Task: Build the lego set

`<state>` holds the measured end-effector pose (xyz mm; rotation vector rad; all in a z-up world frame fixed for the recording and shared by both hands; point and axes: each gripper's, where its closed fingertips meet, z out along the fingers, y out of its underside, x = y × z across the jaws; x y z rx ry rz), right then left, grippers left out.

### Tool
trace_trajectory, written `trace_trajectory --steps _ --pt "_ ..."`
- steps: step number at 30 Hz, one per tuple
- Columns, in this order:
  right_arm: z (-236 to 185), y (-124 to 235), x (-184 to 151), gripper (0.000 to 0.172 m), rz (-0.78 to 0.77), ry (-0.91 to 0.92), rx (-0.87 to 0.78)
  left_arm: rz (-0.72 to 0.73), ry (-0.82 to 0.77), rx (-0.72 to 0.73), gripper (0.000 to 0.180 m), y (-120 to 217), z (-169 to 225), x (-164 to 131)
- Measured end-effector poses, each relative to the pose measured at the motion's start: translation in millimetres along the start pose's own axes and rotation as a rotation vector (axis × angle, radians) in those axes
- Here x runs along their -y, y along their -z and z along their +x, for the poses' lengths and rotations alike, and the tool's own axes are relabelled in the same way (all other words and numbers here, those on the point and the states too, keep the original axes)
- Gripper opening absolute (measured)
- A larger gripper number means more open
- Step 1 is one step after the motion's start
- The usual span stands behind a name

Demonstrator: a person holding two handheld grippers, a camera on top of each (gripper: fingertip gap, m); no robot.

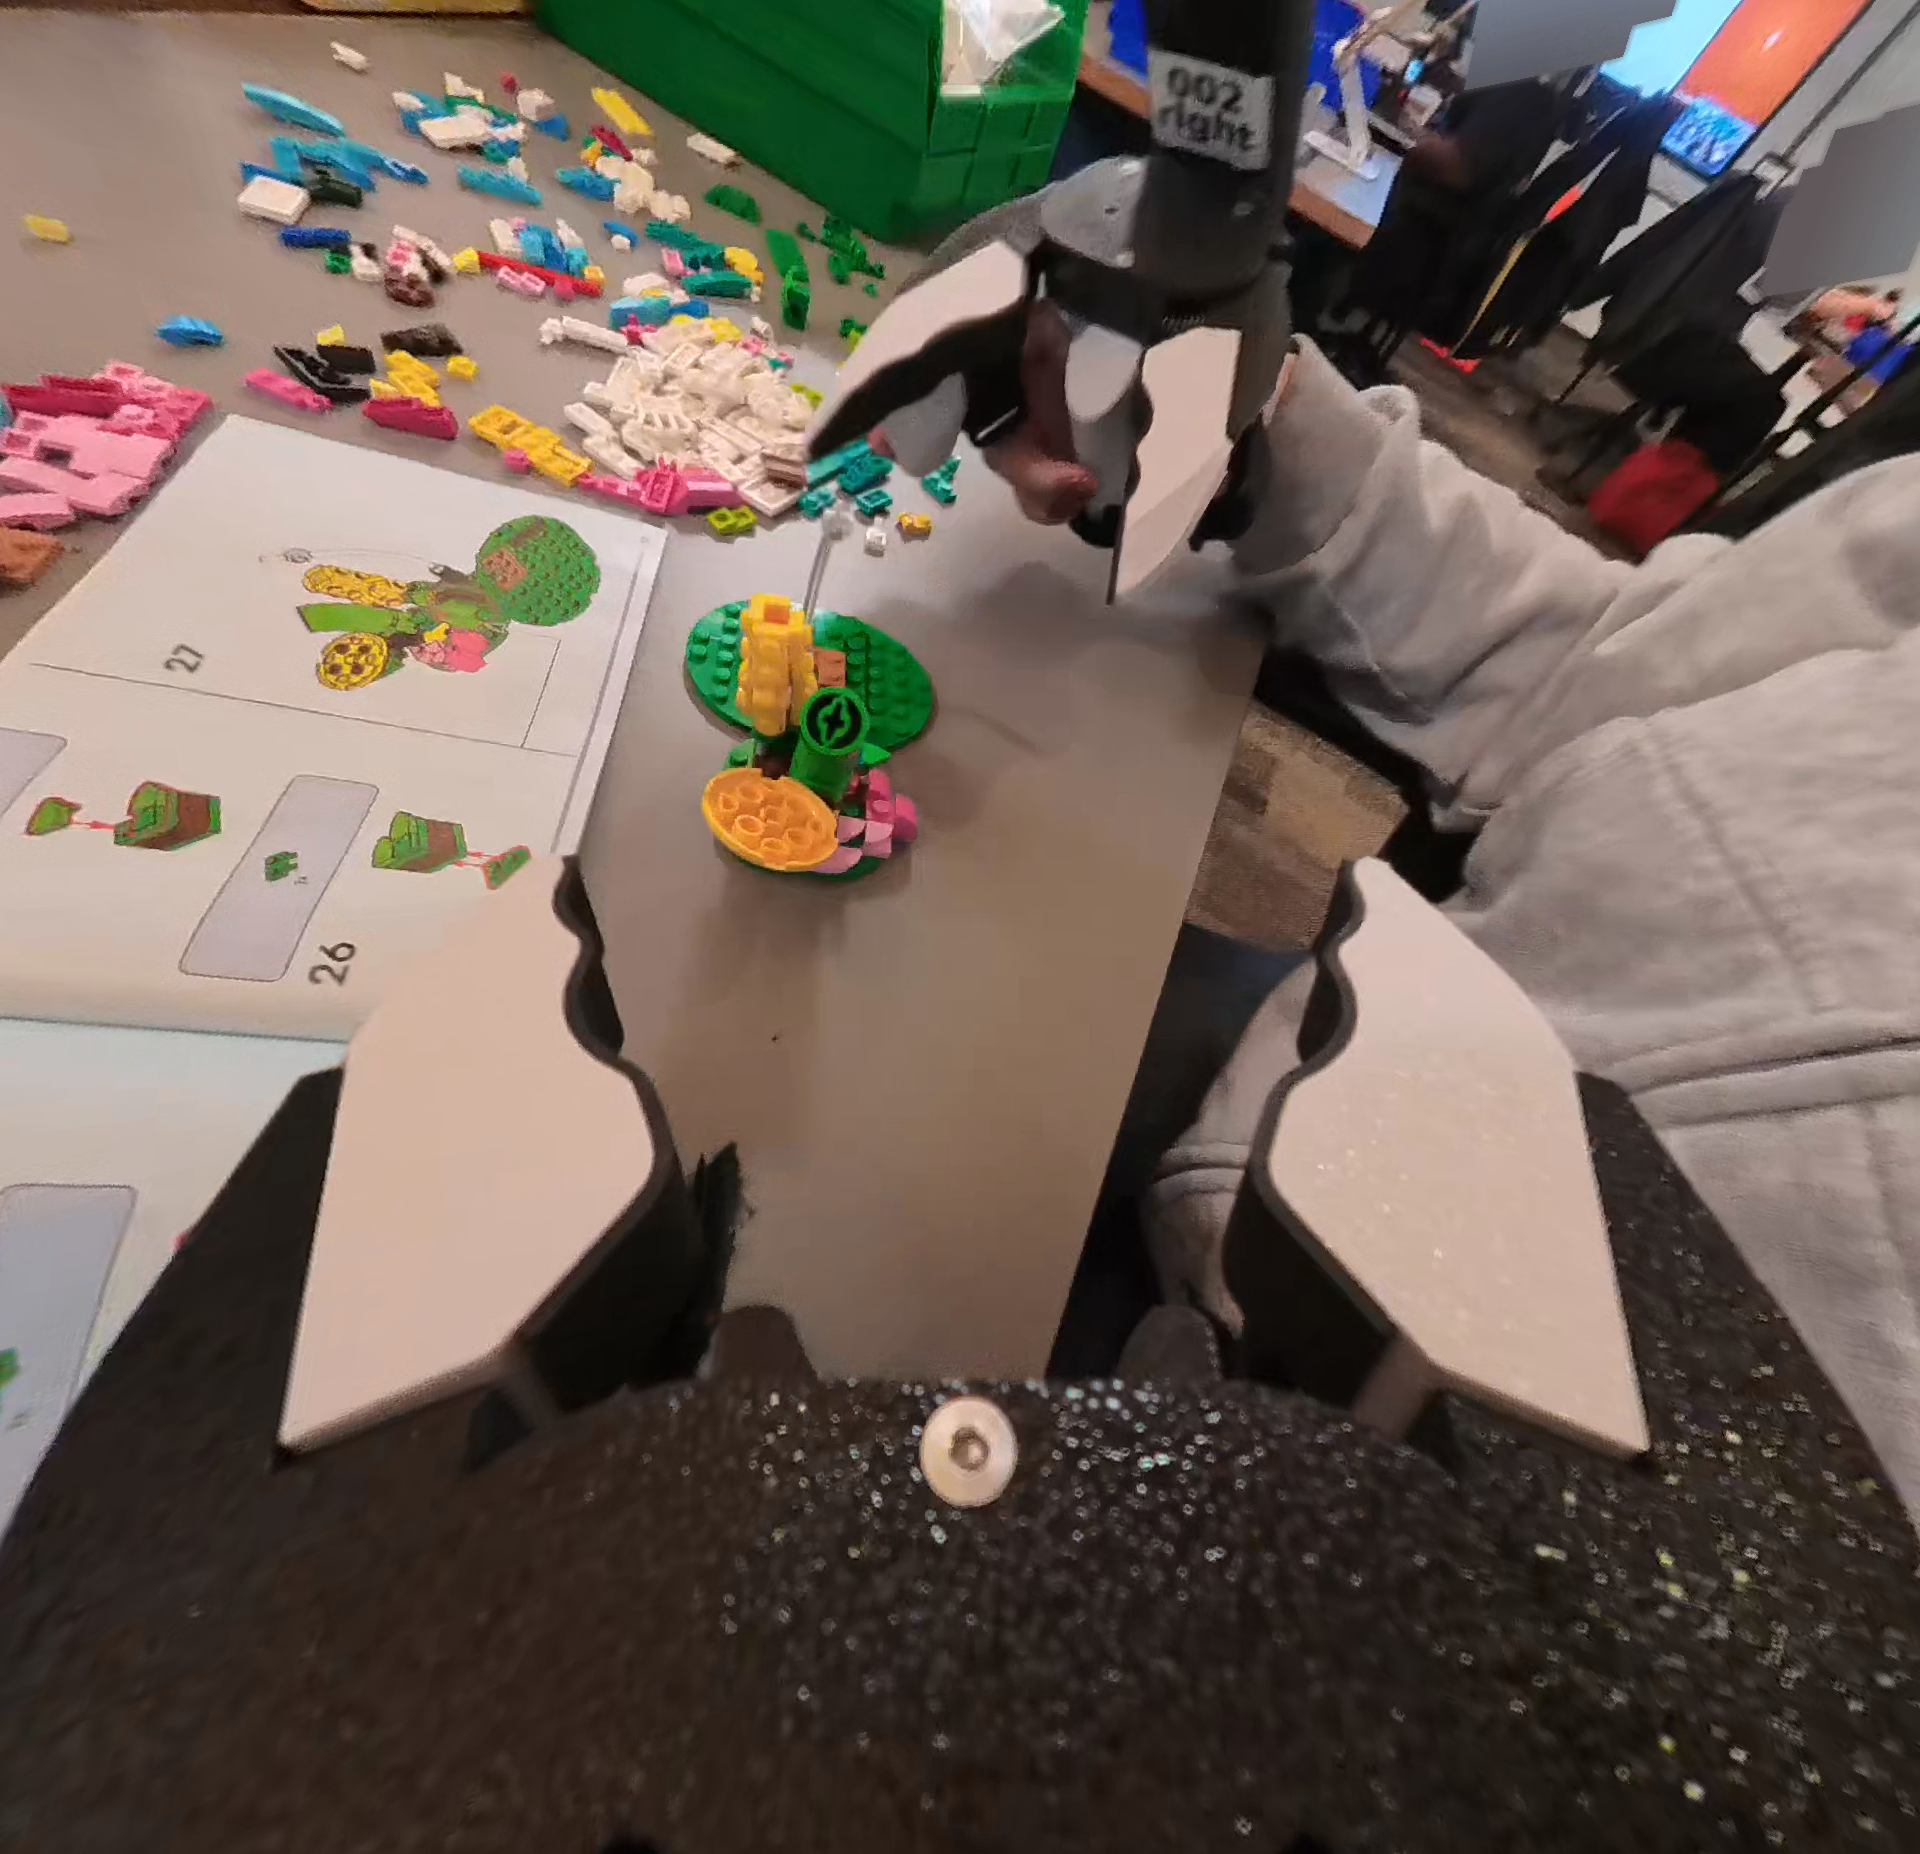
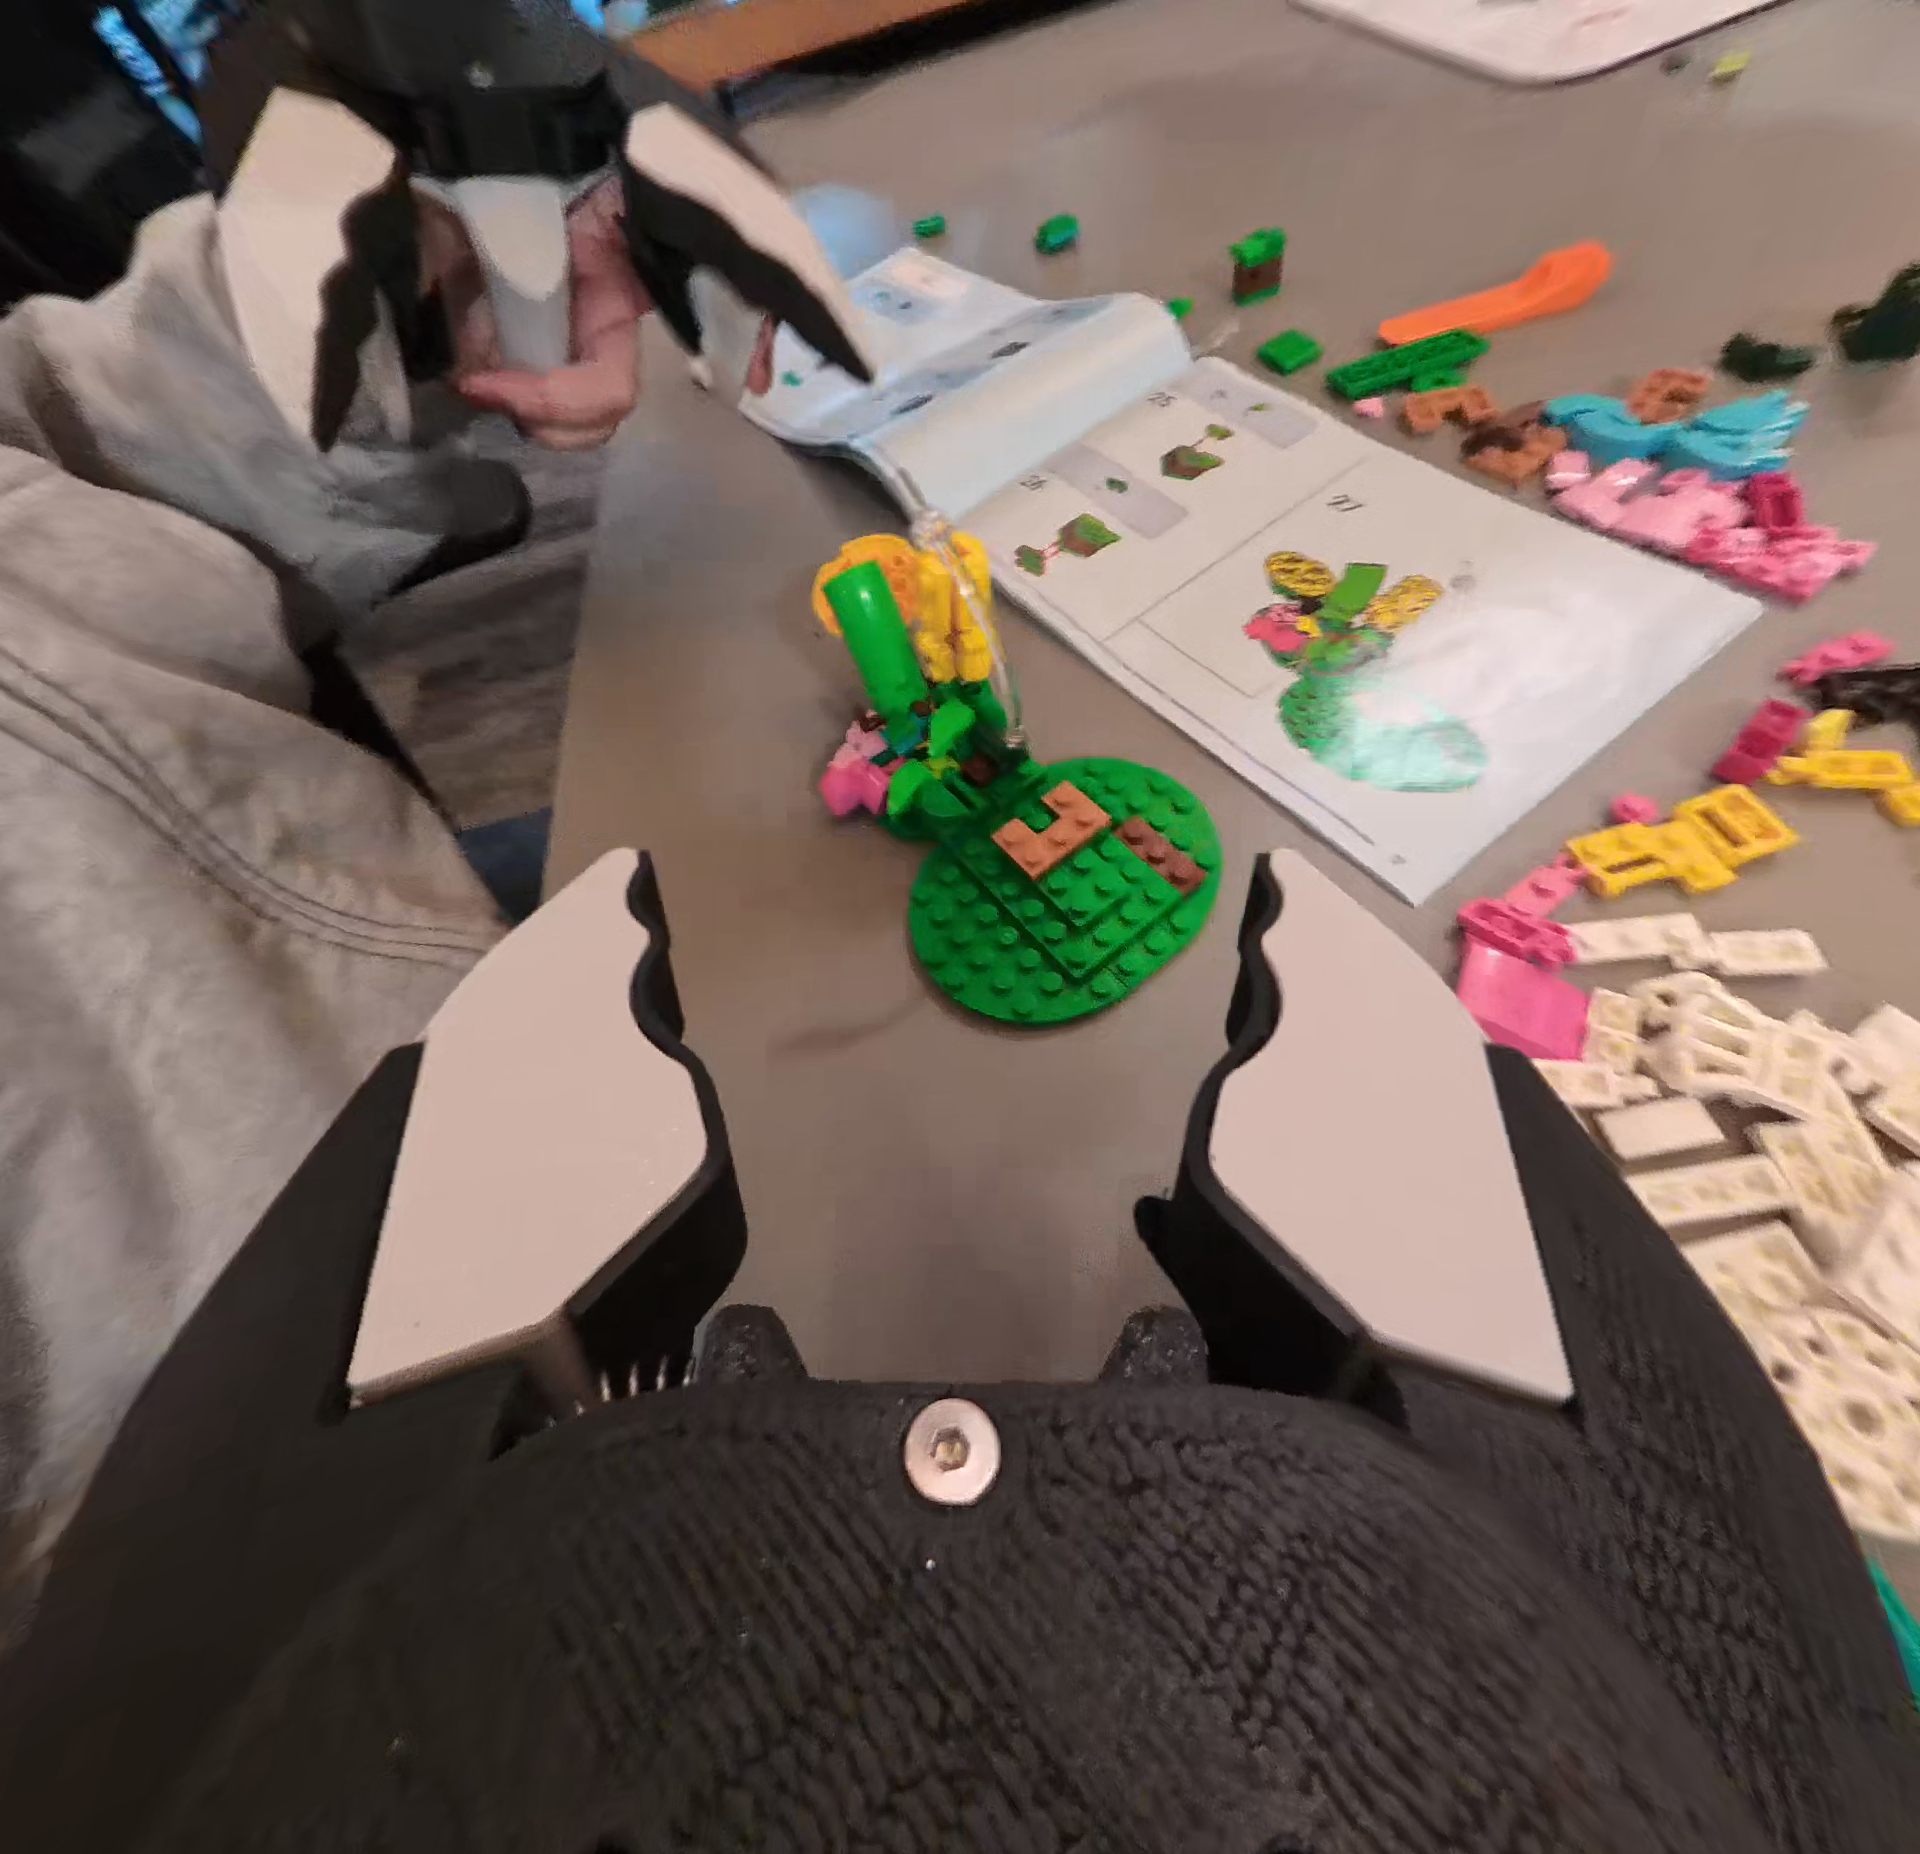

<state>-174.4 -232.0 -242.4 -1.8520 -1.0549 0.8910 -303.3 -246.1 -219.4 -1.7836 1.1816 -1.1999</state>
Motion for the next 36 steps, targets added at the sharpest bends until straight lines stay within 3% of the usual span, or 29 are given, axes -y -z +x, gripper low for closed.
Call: trace_trajectory --steps 2,4,9,10,14,15,18,24,29,36 --pt "7 9 -1 0.103 0.043 0.014 -0.083 0.008 -0.015 0.005 0.128 -7 1 -2" --pt "15 20 -8 0.101 0.048 0.018 -0.176 -0.005 -0.033 -0.089 0.129 -12 16 -5" --pt "20 52 -9 0.062 0.197 0.04 -0.317 0.052 -0.111 -0.065 0.116 -6 14 -4" --pt "22 59 -6 0.053 0.231 0.049 -0.342 0.085 -0.106 -0.051 0.11 -2 11 -1" --pt "31 74 -9 0.005 0.231 0.059 -0.372 0.051 -0.005 0.006 0.05 6 -8 -8" --pt "30 75 -10 0.0 0.229 0.069 -0.359 0.051 -0.008 0.018 0.04 7 -12 -9" --pt "32 76 -17 0.0 0.182 0.078 -0.355 0.097 -0.012 -0.004 0.002 7 -16 -7" --pt "28 73 -22 0.0 0.107 0.147 -0.372 -0.053 -0.039 -0.073 0.0 -7 -19 -24" --pt "27 67 -25 0.0 0.091 0.204 -0.382 0.005 -0.071 -0.148 0.0 -7 -10 -17" --pt "30 62 -29 0.0 0.052 0.159 -0.385 0.058 -0.059 -0.132 0.0 -7 -11 -8"
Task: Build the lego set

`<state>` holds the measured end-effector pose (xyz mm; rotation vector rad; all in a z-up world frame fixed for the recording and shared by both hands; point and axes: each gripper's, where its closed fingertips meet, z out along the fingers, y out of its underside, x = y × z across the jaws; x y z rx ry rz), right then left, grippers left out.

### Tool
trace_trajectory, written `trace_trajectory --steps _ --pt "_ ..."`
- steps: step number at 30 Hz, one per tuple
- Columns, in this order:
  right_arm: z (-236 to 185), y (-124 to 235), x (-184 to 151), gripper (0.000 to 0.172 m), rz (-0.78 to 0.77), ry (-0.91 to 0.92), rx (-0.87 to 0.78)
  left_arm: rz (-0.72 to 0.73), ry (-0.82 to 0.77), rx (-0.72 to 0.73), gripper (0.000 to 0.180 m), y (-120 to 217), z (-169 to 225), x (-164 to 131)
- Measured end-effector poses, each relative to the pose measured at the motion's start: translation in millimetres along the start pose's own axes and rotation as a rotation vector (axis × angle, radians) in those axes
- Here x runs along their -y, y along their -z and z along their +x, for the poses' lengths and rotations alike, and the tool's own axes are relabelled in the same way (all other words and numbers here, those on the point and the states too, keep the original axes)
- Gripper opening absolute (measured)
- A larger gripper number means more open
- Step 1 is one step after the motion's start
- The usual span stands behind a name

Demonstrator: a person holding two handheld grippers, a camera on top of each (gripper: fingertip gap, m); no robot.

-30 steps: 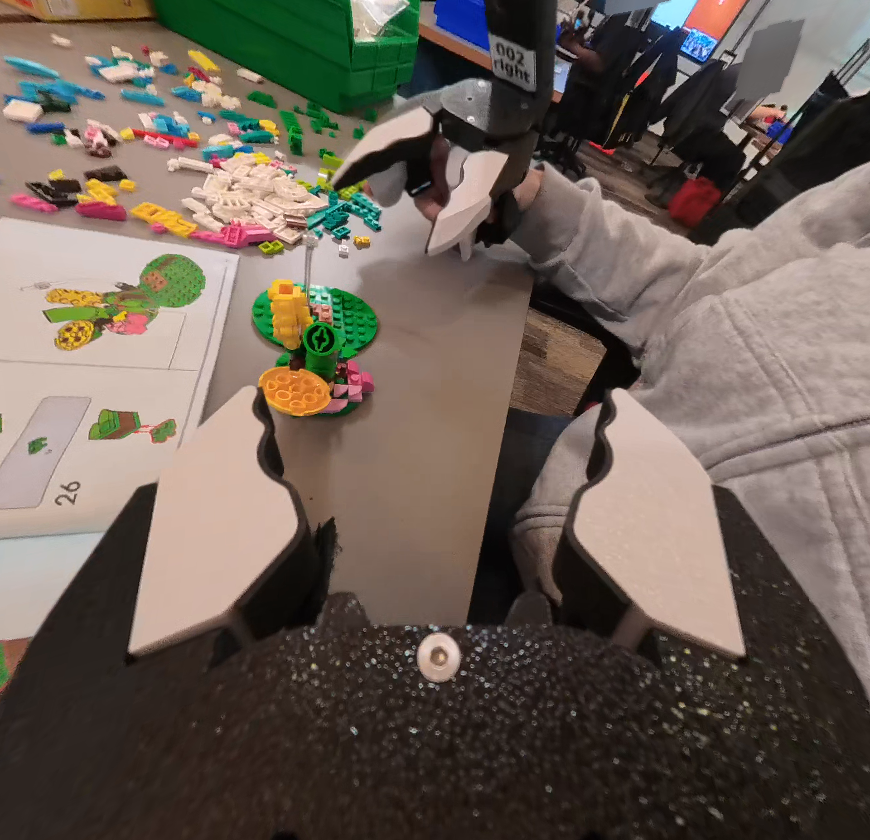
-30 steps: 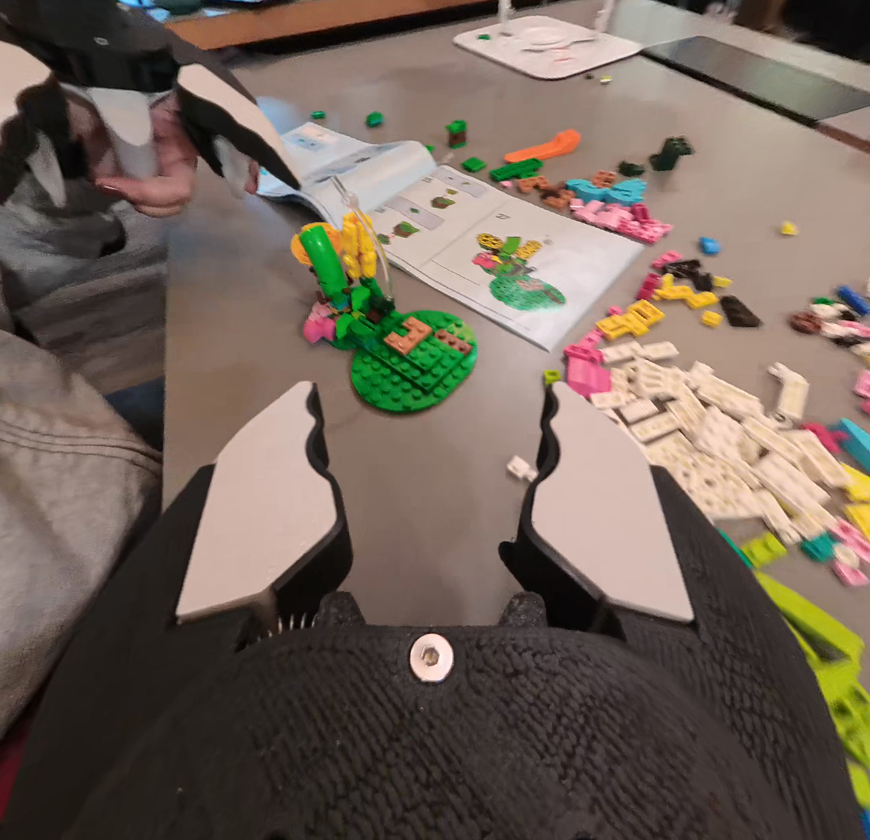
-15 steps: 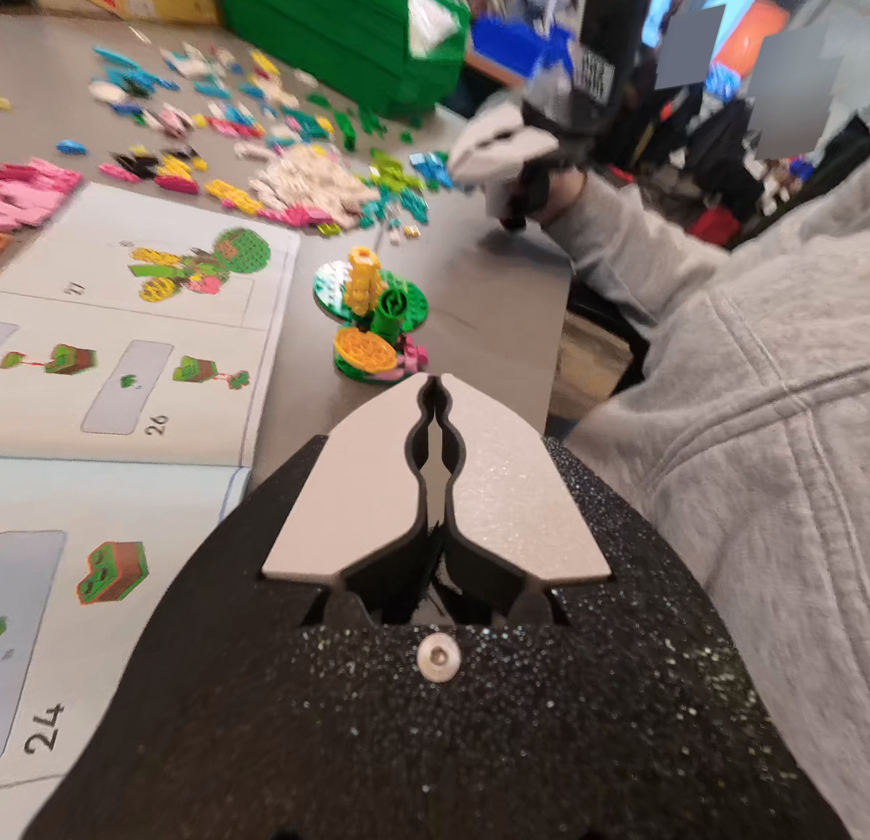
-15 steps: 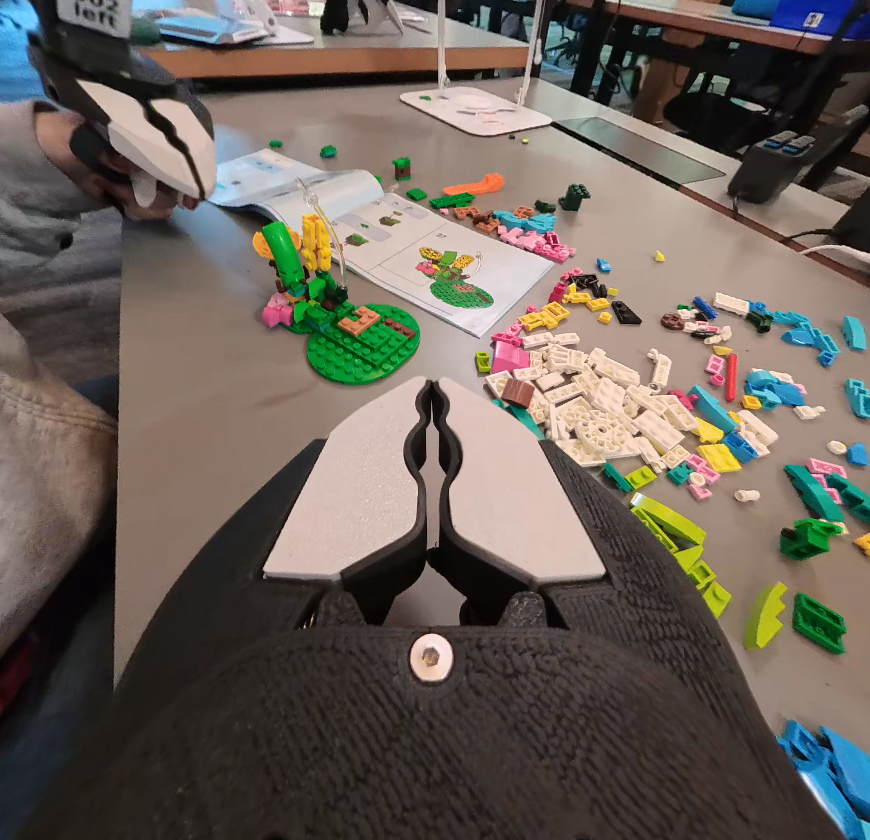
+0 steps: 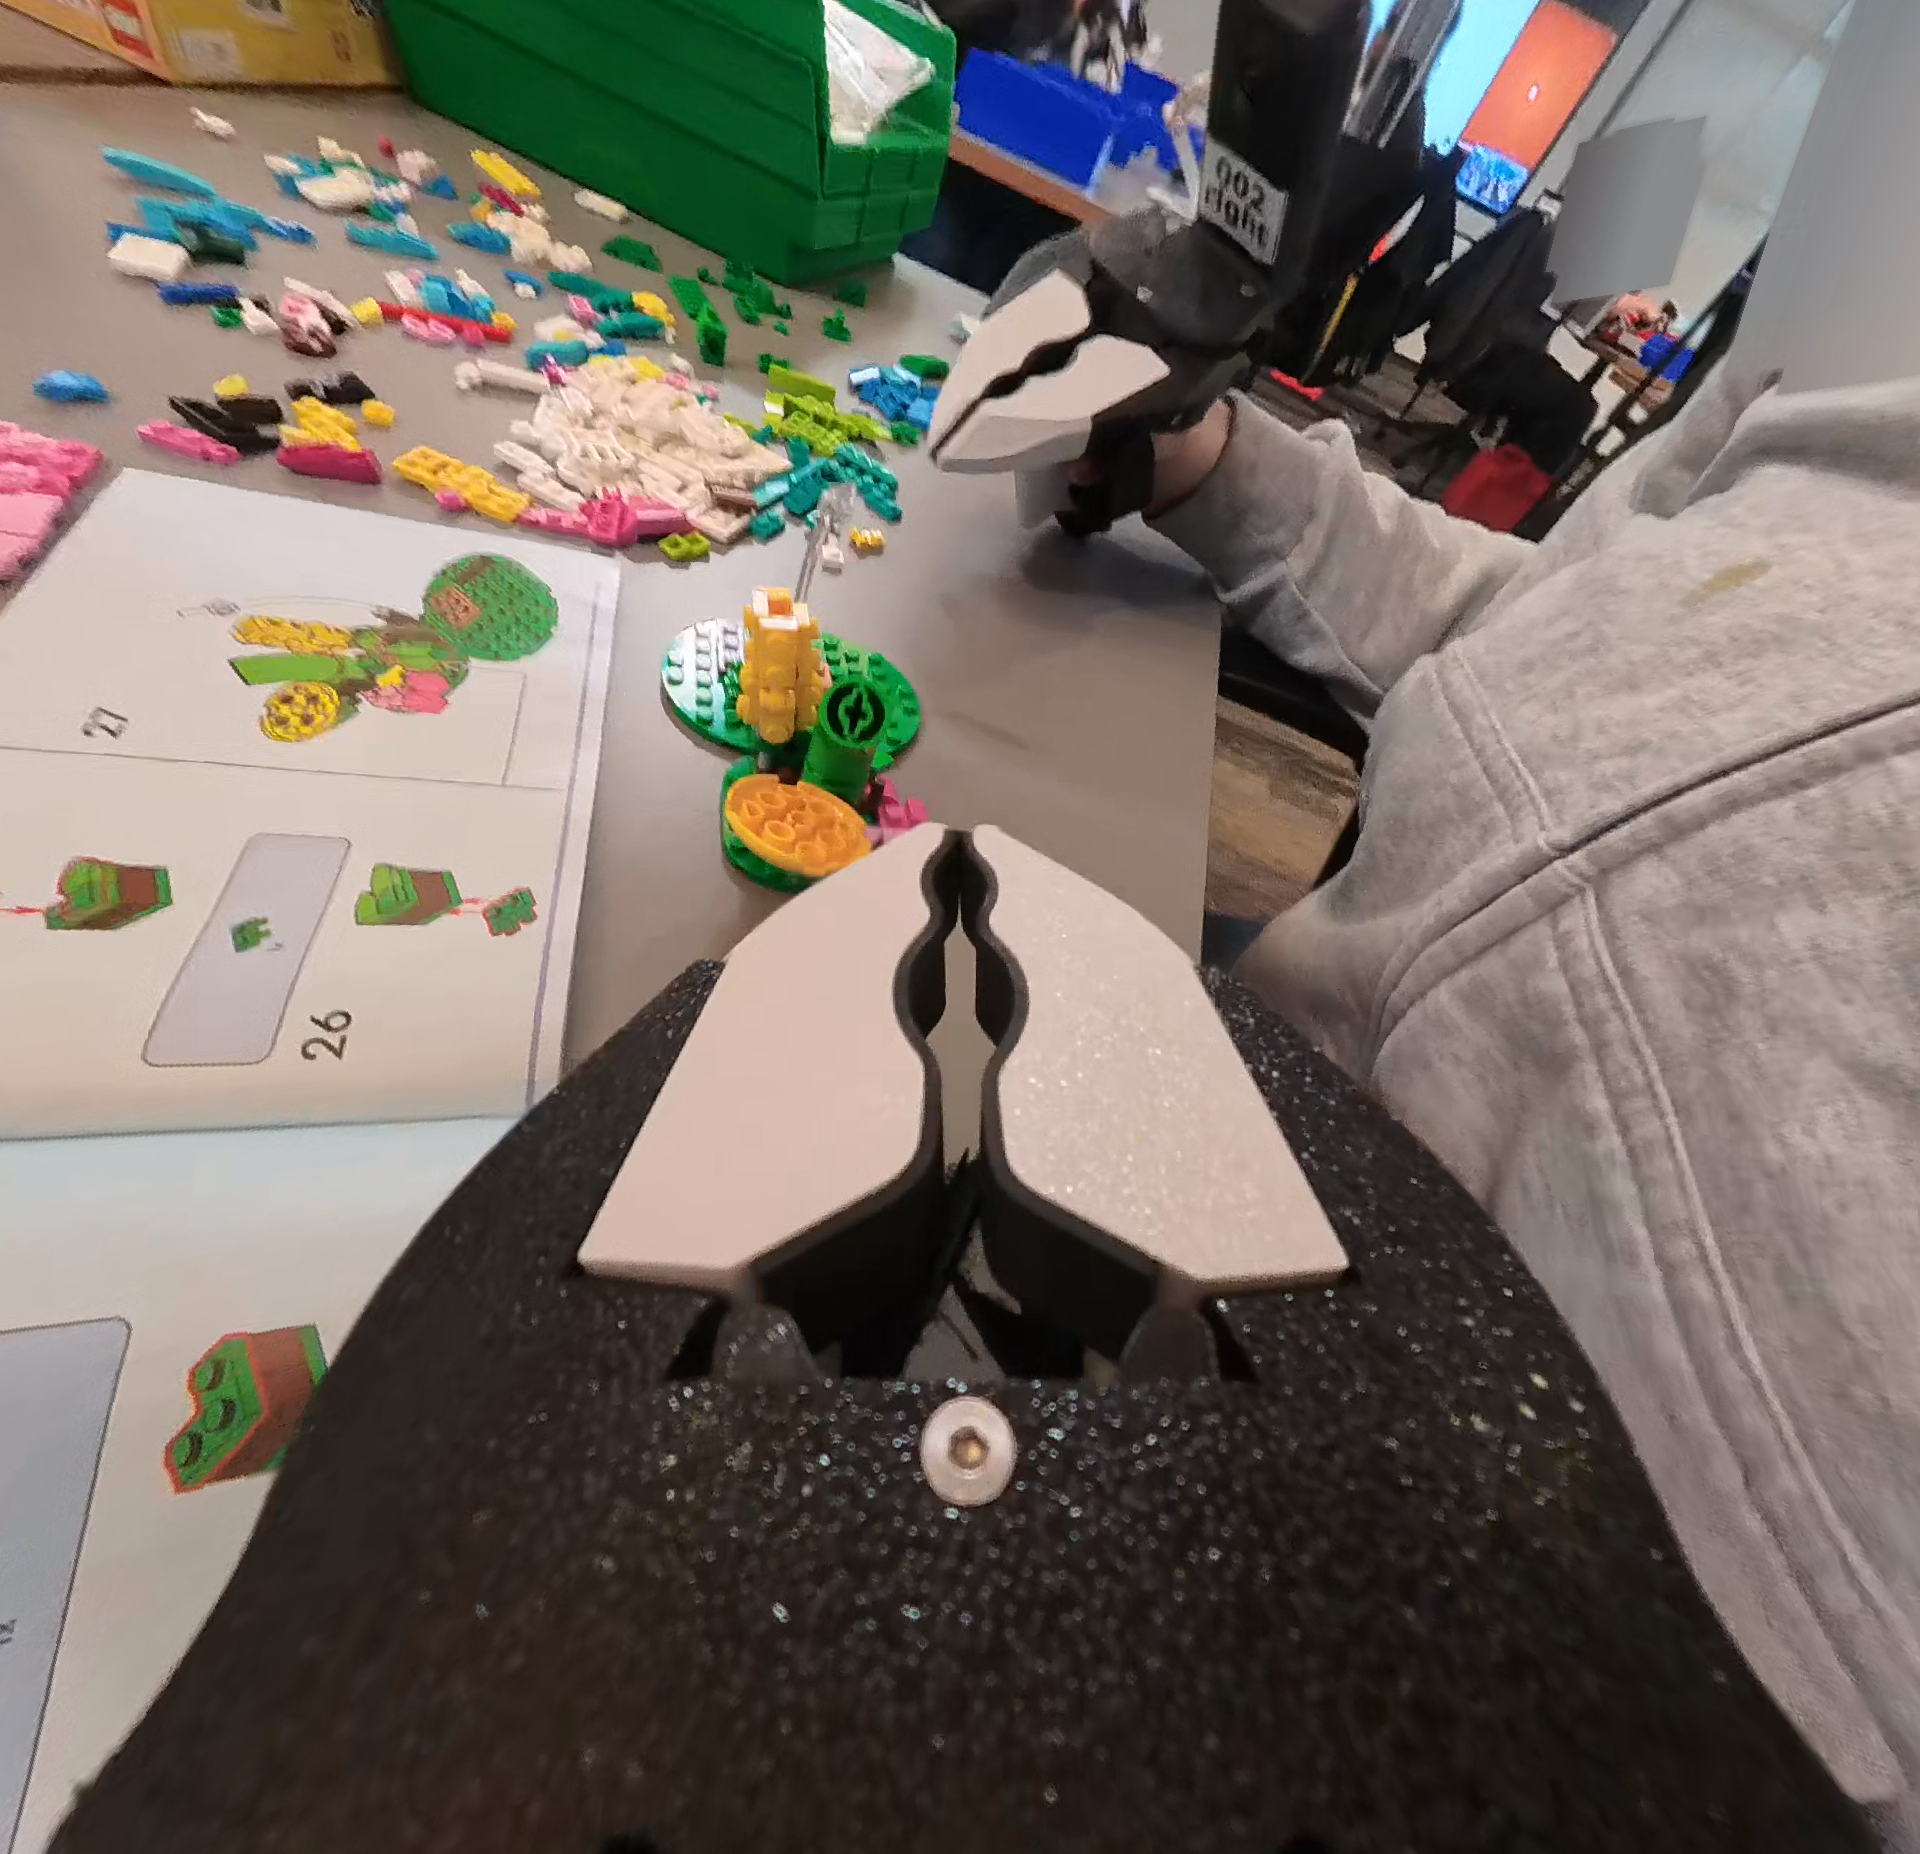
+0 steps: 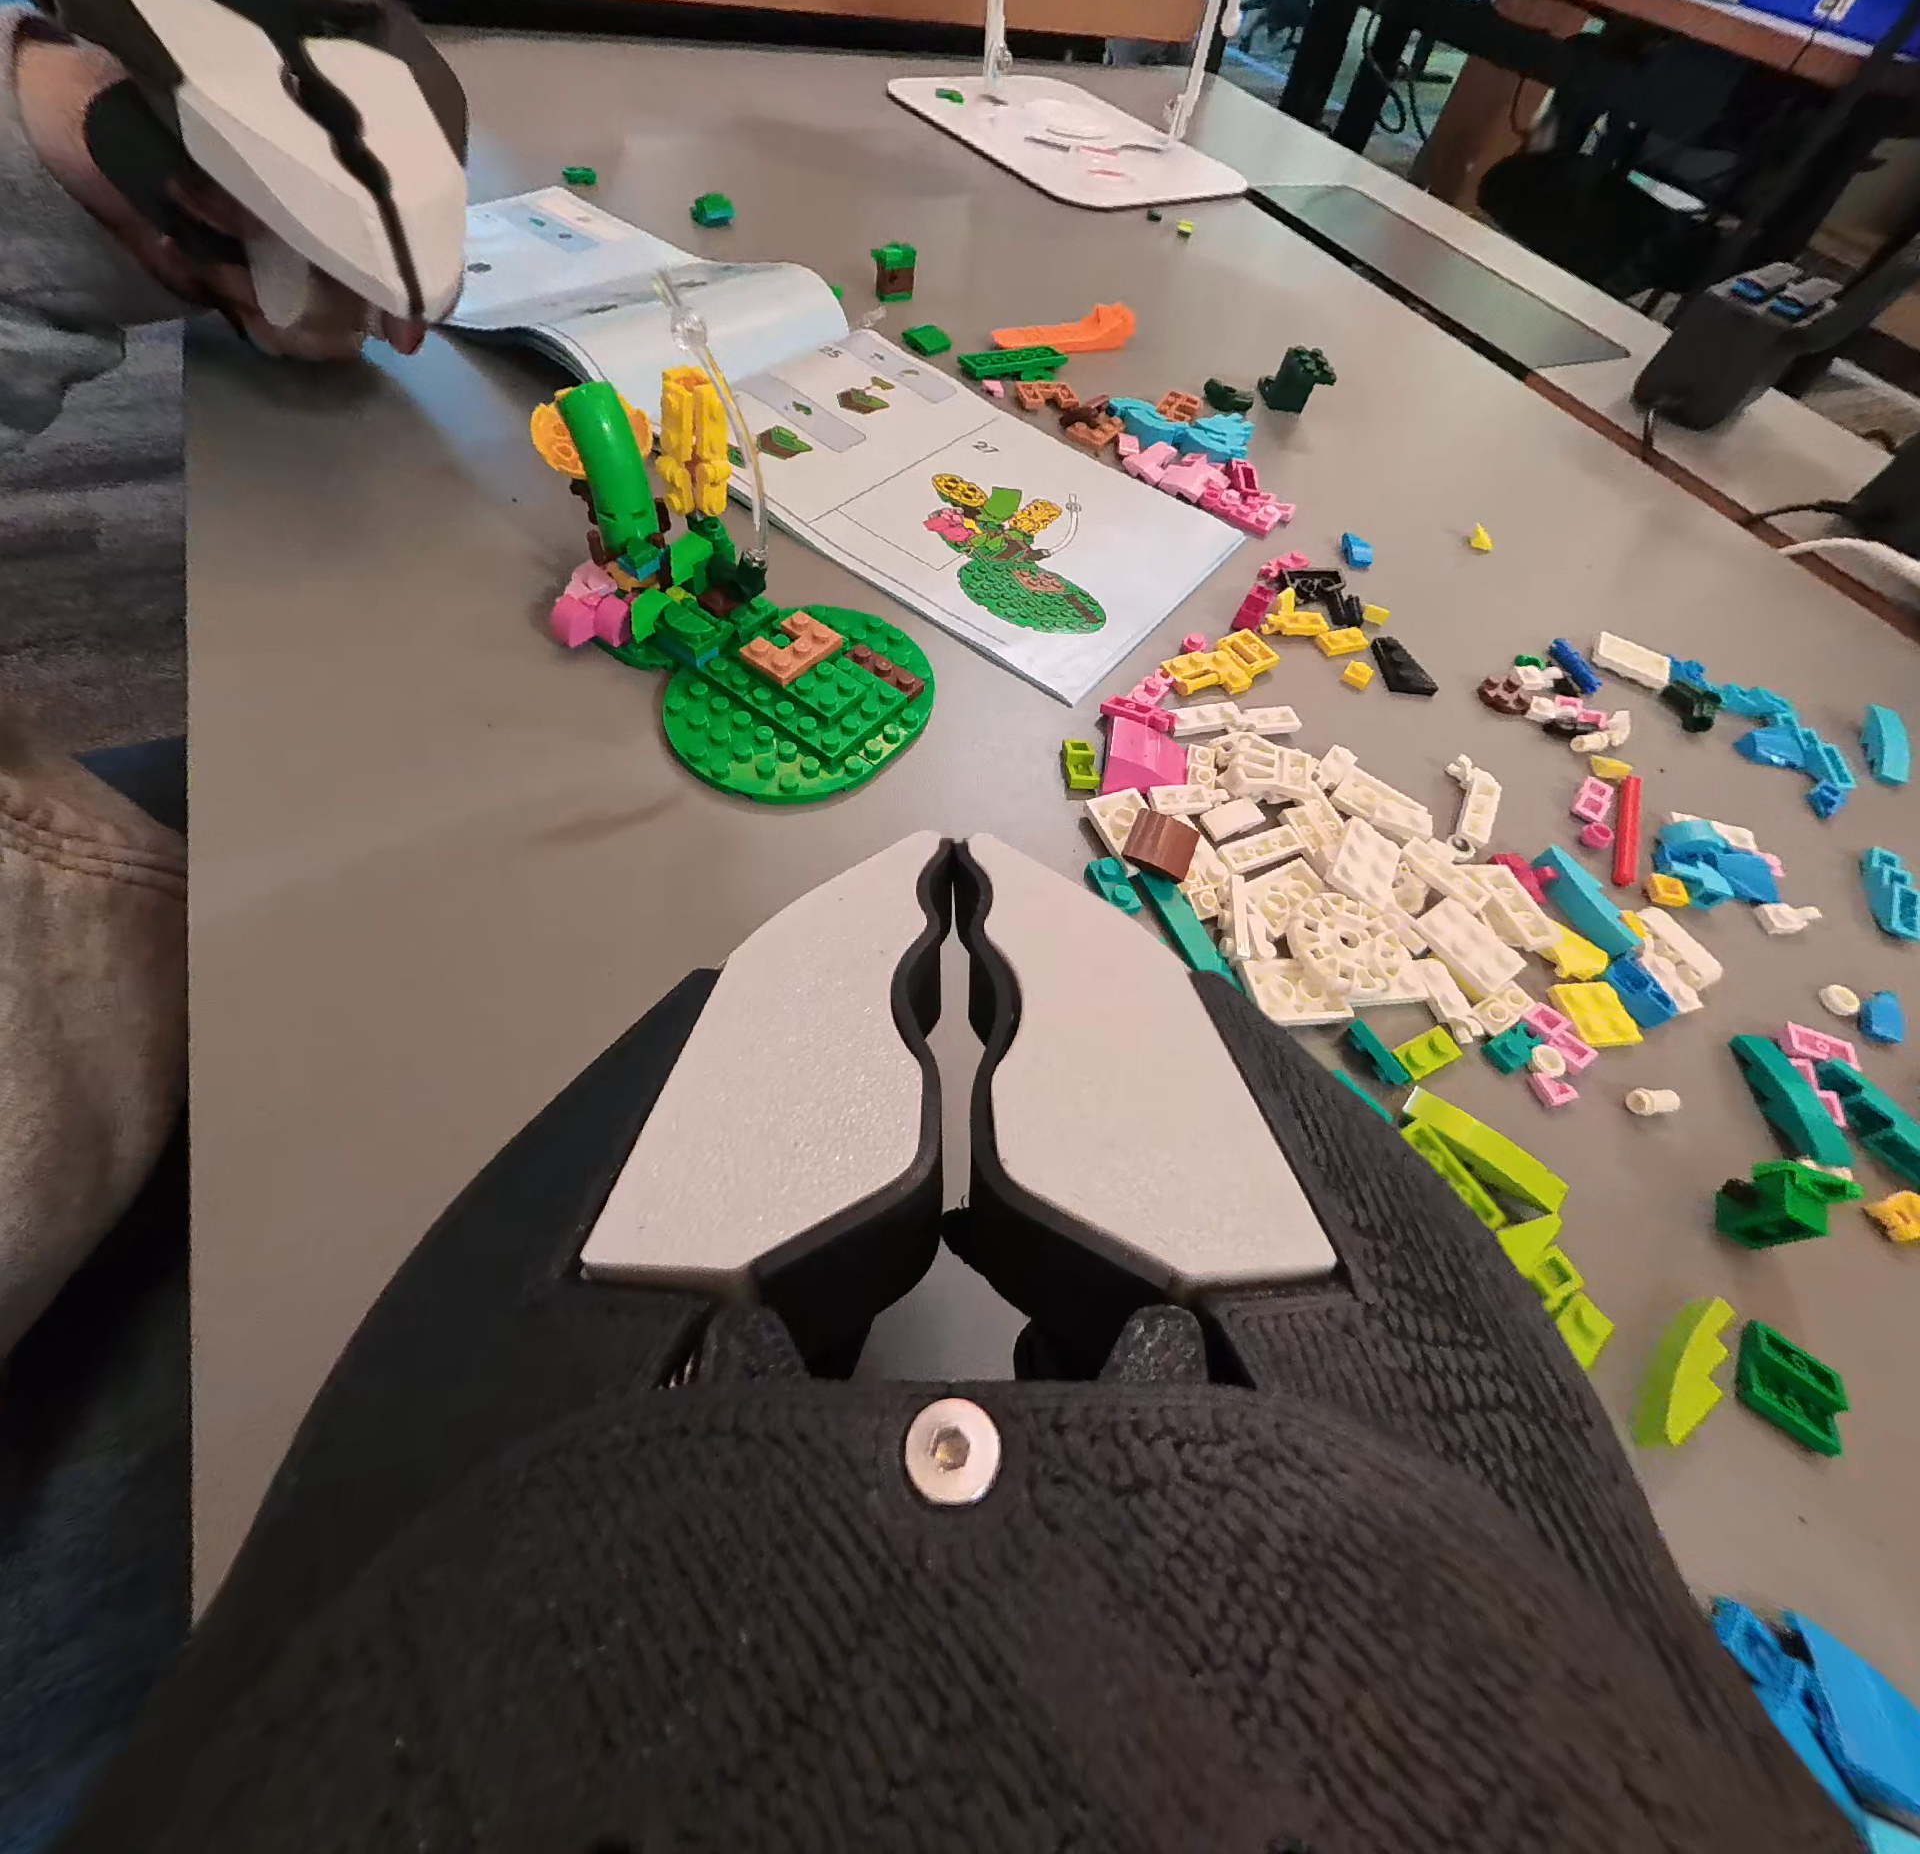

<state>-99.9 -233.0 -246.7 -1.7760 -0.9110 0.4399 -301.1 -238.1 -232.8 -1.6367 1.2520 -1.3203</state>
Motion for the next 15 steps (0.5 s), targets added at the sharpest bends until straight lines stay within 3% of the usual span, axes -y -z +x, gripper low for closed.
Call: trace_trajectory --steps 4,7,13,15 --pt "11 3 -11 0.0 -0.071 -0.033 -0.031 0.062 -0.059 0.061 0.0 2 -2 15" --pt "13 2 -22 0.019 -0.16 -0.103 0.0 0.063 -0.075 0.068 0.0 6 1 20" --pt "5 -9 -29 0.034 -0.245 -0.13 0.072 -0.014 -0.058 0.092 0.001 12 -1 11" --pt "0 -12 -27 0.035 -0.241 -0.123 0.09 -0.03 -0.06 0.105 0.013 14 -3 7"
